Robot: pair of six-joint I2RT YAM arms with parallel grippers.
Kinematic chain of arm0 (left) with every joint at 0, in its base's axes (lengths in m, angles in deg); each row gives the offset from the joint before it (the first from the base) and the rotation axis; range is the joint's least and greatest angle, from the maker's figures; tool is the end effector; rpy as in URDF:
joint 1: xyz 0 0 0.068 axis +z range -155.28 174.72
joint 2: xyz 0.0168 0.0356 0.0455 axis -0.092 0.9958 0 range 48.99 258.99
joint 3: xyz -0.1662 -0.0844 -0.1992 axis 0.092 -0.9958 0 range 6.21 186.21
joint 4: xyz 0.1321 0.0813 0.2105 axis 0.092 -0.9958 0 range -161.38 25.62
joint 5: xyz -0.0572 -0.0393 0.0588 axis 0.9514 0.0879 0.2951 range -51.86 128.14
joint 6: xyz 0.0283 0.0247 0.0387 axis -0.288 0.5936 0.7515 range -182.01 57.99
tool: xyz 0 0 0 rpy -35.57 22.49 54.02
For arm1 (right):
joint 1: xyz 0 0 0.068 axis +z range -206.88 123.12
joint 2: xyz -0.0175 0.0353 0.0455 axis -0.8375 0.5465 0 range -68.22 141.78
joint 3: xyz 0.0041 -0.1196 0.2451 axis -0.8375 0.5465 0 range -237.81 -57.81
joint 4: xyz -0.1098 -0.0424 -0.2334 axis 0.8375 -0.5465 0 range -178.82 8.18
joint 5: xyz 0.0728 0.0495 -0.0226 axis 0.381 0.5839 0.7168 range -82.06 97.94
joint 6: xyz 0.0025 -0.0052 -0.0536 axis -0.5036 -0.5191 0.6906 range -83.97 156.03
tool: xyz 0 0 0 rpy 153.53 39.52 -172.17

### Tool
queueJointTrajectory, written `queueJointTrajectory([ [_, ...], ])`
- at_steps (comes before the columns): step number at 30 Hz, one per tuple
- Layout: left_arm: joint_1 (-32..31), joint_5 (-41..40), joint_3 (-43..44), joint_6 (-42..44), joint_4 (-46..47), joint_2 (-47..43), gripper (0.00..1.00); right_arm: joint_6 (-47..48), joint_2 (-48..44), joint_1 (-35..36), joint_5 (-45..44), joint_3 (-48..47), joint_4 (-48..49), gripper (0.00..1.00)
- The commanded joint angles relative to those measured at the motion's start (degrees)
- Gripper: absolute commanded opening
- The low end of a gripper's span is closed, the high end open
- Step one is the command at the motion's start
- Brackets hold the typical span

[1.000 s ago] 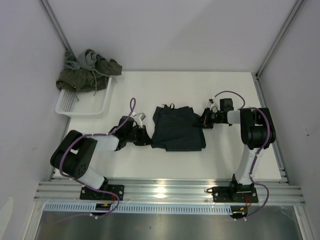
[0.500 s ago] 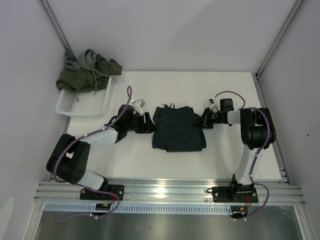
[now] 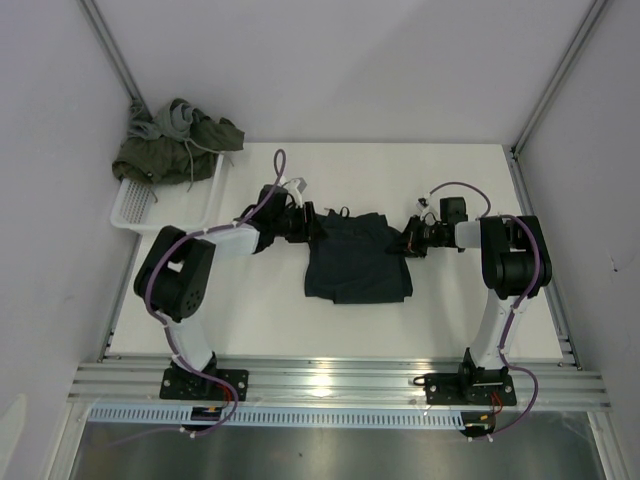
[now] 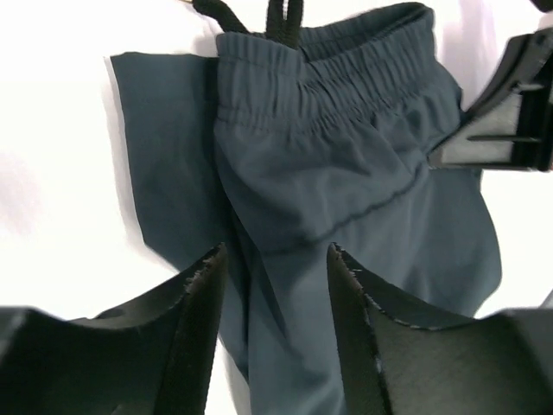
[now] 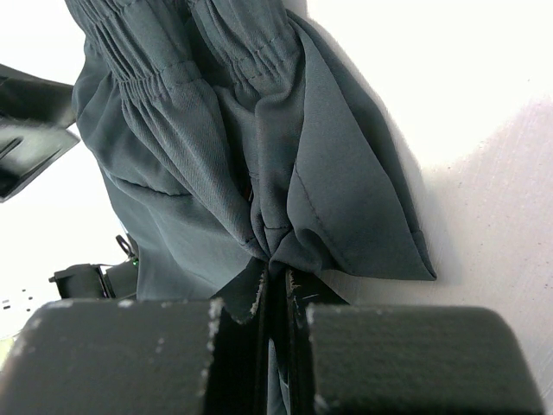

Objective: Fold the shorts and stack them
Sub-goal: Fold the shorts

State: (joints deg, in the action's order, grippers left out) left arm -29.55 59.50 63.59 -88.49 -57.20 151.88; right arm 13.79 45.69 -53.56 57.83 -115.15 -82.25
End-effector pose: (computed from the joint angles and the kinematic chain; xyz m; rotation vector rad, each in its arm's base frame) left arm 0.3389 -0.1669 0.1717 0.1679 2.3334 -0.8806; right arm 0.3626 0.0483 0.1021 0.0707 2.5038 1.2884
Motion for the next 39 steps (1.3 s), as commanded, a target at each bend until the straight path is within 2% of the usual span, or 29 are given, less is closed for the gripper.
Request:
queueJointTrajectory([
  [1, -0.4, 1.3, 4.0, 1.1, -0.7, 2.7, 0.5, 1.2, 0.2, 0.4, -2.6, 0.9, -0.2, 0.01],
  [2, -0.4, 1.6, 4.5, 1.0, -0.7, 3.0, 0.45, 1.3, 0.1, 0.3, -2.6, 0.9, -0.2, 0.01],
  [3, -0.4, 1.6, 4.9, 0.8, -0.4, 3.4, 0.32, 1.3, 0.2, 0.4, -2.6, 0.9, -0.2, 0.01],
  [4, -0.4, 1.7, 5.3, 0.6, -0.2, 4.0, 0.25, 1.3, 0.1, 0.4, -2.6, 1.0, -0.2, 0.01],
  [7, -0.4, 2.5, 7.2, 0.3, 0.0, 5.1, 0.04, 1.3, -0.1, 0.5, -2.8, 1.1, -0.2, 0.0],
  [8, -0.4, 2.5, 7.8, 0.3, -0.1, 5.7, 0.0, 1.3, -0.1, 0.6, -2.9, 1.1, -0.2, 0.0],
  [20, 1.7, -3.7, 11.7, 2.1, -3.9, 3.6, 0.01, 1.6, -0.5, 0.7, -3.1, 1.5, -0.2, 0.0],
  [21, 1.7, -3.9, 11.8, 2.9, -4.7, 3.6, 0.14, 1.5, -0.6, 0.7, -3.1, 1.5, -0.2, 0.0],
  [22, 1.7, -4.5, 11.9, 3.1, -5.1, 3.6, 0.21, 1.5, -0.6, 0.7, -3.2, 1.6, -0.2, 0.0],
  [23, 1.7, -5.1, 11.8, 3.4, -5.5, 3.5, 0.25, 1.5, -0.6, 0.7, -3.2, 1.5, -0.2, 0.0],
  [25, 1.7, -7.8, 11.1, 3.8, -6.7, 2.8, 0.25, 1.4, -0.4, 0.6, -3.1, 1.4, -0.2, 0.0],
  [27, 1.7, -9.6, 11.0, 4.8, -9.4, 2.0, 0.39, 1.1, -0.4, 0.3, -2.8, 1.2, -0.2, 0.02],
  [28, 1.7, -10.3, 9.7, 5.0, -9.9, 0.6, 0.44, 1.1, -0.4, 0.3, -2.7, 1.1, -0.2, 0.07],
  [29, 1.7, -10.8, 9.2, 5.2, -9.9, -0.5, 0.52, 1.0, -0.5, 0.1, -2.6, 1.0, -0.2, 0.39],
  [30, 1.7, -10.7, 8.5, 5.2, -9.3, -1.5, 0.55, 1.1, -1.0, 0.1, -2.5, 1.2, 1.8, 0.68],
  [31, 1.7, -10.6, 6.2, 5.1, -9.2, -3.7, 0.57, 1.0, -1.5, 0.1, -2.5, 1.4, 2.1, 0.91],
  [32, 1.7, -10.5, 5.6, 5.1, -9.3, -4.9, 0.58, 0.9, -2.1, 0.0, -2.3, 1.7, 2.5, 0.99],
  [34, 1.7, -9.8, 3.4, 4.8, -9.1, -7.3, 0.59, 0.5, -4.8, 0.1, -2.3, 2.4, 2.6, 0.99],
  [39, 1.5, -9.0, -5.8, 3.1, -7.5, -16.3, 0.6, 1.6, -15.3, 0.0, -8.9, 5.2, -2.6, 0.99],
])
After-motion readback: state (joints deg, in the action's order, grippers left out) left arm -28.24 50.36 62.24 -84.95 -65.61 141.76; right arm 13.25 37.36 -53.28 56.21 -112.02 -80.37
